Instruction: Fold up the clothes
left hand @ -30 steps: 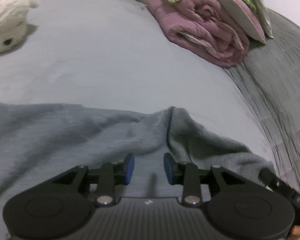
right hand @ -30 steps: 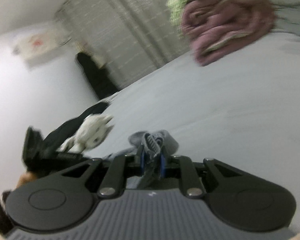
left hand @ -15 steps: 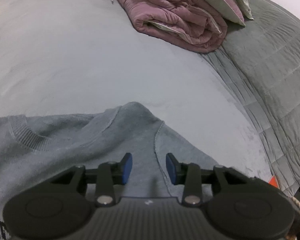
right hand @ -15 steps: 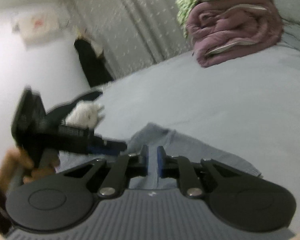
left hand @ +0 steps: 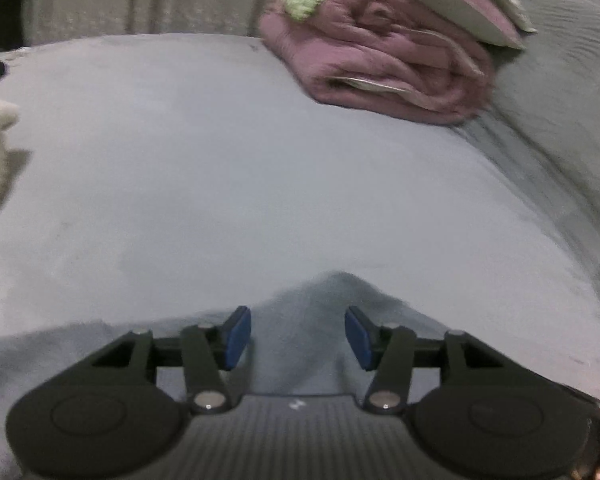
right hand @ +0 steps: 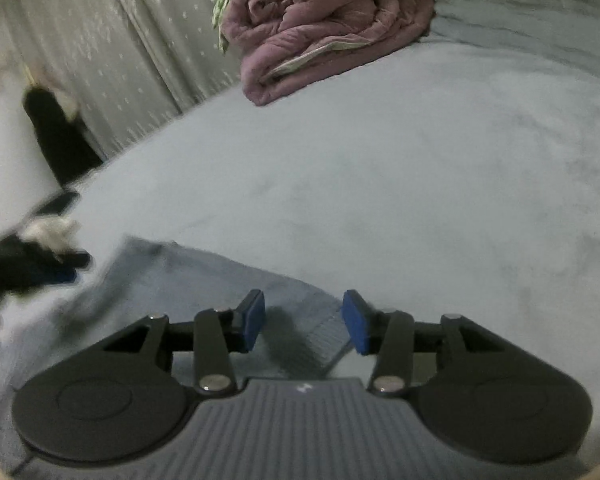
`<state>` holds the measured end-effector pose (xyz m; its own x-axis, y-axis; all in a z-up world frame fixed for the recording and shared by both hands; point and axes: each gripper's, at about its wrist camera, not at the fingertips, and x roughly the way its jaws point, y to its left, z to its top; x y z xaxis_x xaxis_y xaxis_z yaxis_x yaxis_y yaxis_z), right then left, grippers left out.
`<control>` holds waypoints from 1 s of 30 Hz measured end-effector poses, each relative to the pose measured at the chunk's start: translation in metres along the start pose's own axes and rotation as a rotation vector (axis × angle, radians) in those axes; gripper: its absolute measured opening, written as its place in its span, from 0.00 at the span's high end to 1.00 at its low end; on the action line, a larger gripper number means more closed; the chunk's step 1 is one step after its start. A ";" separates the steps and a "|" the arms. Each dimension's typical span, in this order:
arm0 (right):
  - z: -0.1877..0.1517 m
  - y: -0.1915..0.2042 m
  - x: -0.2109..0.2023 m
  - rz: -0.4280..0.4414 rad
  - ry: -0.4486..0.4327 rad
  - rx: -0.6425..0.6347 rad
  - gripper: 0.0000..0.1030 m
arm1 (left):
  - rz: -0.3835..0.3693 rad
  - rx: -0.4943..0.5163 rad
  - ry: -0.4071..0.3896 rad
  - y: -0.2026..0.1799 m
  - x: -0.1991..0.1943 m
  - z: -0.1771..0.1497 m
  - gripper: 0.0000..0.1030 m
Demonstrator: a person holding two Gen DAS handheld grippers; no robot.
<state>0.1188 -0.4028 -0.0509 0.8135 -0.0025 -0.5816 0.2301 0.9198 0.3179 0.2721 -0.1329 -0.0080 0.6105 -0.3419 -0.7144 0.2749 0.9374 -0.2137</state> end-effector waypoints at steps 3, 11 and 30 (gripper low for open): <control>-0.004 0.016 0.007 -0.100 0.000 -0.114 0.62 | 0.053 -0.012 0.016 0.017 0.008 0.000 0.48; -0.010 0.019 0.008 -0.159 0.042 -0.229 0.94 | 0.084 0.083 0.008 0.036 0.019 -0.002 0.48; -0.006 0.012 0.001 -0.319 0.093 -0.339 0.96 | 0.080 0.274 0.061 0.033 0.017 -0.019 0.67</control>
<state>0.1194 -0.3895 -0.0520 0.6755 -0.2852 -0.6800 0.2608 0.9550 -0.1414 0.2777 -0.1069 -0.0400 0.5947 -0.2551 -0.7624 0.4232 0.9056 0.0271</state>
